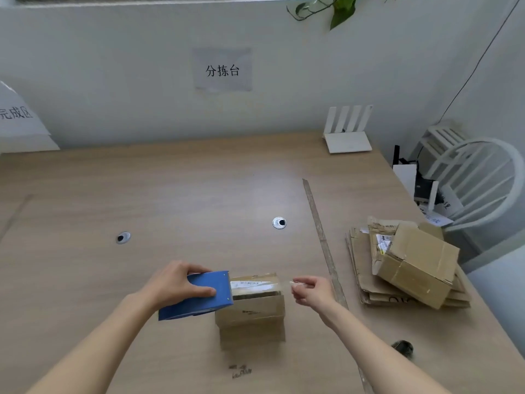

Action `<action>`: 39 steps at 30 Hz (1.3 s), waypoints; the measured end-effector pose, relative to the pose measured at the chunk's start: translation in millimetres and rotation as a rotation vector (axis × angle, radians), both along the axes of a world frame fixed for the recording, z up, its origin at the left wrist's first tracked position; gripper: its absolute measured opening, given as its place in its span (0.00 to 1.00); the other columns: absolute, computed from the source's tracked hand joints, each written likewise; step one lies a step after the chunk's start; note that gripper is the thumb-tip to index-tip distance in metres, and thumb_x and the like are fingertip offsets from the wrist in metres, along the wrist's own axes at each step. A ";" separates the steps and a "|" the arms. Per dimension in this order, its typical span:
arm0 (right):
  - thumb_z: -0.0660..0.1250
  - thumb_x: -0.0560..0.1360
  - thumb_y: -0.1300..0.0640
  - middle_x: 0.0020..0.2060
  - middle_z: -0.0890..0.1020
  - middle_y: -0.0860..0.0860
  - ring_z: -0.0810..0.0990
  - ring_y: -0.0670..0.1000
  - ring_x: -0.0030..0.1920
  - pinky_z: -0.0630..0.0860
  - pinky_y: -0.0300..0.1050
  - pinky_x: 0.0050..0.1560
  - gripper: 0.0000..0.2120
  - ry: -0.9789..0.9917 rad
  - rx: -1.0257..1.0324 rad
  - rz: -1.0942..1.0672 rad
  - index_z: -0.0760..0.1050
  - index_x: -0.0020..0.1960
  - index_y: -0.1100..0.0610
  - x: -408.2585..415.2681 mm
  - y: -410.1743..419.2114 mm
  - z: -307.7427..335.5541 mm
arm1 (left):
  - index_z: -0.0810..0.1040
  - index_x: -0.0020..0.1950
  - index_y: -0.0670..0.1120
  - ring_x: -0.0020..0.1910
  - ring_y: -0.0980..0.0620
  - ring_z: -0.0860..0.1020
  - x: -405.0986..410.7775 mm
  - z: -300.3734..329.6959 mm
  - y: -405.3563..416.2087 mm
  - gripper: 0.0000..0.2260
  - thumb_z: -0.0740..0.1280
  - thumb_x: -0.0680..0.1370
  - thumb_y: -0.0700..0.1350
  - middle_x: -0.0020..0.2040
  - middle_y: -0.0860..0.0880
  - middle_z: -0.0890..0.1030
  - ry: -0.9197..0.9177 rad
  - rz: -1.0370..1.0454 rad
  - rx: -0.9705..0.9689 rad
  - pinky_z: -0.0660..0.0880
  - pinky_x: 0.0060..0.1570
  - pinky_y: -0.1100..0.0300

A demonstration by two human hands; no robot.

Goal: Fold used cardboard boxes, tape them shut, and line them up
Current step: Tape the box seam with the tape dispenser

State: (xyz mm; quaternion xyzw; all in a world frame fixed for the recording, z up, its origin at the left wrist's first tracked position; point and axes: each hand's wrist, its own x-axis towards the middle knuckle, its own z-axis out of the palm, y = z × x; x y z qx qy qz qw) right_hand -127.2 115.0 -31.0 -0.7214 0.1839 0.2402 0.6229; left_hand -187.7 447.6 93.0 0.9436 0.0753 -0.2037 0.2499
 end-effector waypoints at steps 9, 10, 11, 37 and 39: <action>0.74 0.75 0.64 0.39 0.86 0.59 0.84 0.49 0.35 0.83 0.43 0.42 0.08 -0.035 -0.091 -0.050 0.82 0.53 0.58 -1.8 10.8 -32.9 | 0.78 0.48 0.72 0.46 0.65 0.78 16.8 -38.4 16.0 0.14 0.70 0.65 0.70 0.47 0.69 0.81 0.026 -0.036 0.030 0.77 0.44 0.61; 0.73 0.75 0.65 0.39 0.86 0.59 0.84 0.49 0.35 0.83 0.42 0.41 0.07 -0.037 -0.093 -0.056 0.82 0.53 0.58 -1.3 12.4 -35.4 | 0.77 0.49 0.72 0.46 0.65 0.78 18.7 -40.3 17.0 0.15 0.70 0.64 0.71 0.47 0.69 0.81 0.027 -0.039 0.029 0.77 0.43 0.61; 0.73 0.75 0.65 0.39 0.86 0.59 0.84 0.49 0.36 0.83 0.42 0.41 0.08 -0.039 -0.099 -0.059 0.82 0.53 0.58 -1.0 14.0 -38.6 | 0.77 0.49 0.72 0.46 0.65 0.78 21.0 -42.7 18.1 0.15 0.70 0.64 0.71 0.47 0.69 0.80 0.026 -0.043 0.029 0.77 0.43 0.61; 0.68 0.79 0.67 0.39 0.81 0.54 0.86 0.55 0.46 0.84 0.52 0.42 0.10 0.088 0.208 -0.116 0.73 0.59 0.61 -0.4 12.1 -54.6 | 0.75 0.50 0.76 0.45 0.64 0.78 28.0 -100.4 27.0 0.16 0.68 0.64 0.73 0.46 0.68 0.81 0.040 -0.016 0.041 0.76 0.43 0.63; 0.67 0.80 0.67 0.43 0.80 0.55 0.86 0.56 0.47 0.84 0.55 0.42 0.08 0.092 0.214 -0.099 0.71 0.56 0.61 -0.2 12.2 -50.3 | 0.74 0.50 0.76 0.45 0.63 0.78 28.1 -102.6 24.0 0.16 0.68 0.64 0.73 0.47 0.66 0.81 0.042 -0.024 0.053 0.76 0.42 0.63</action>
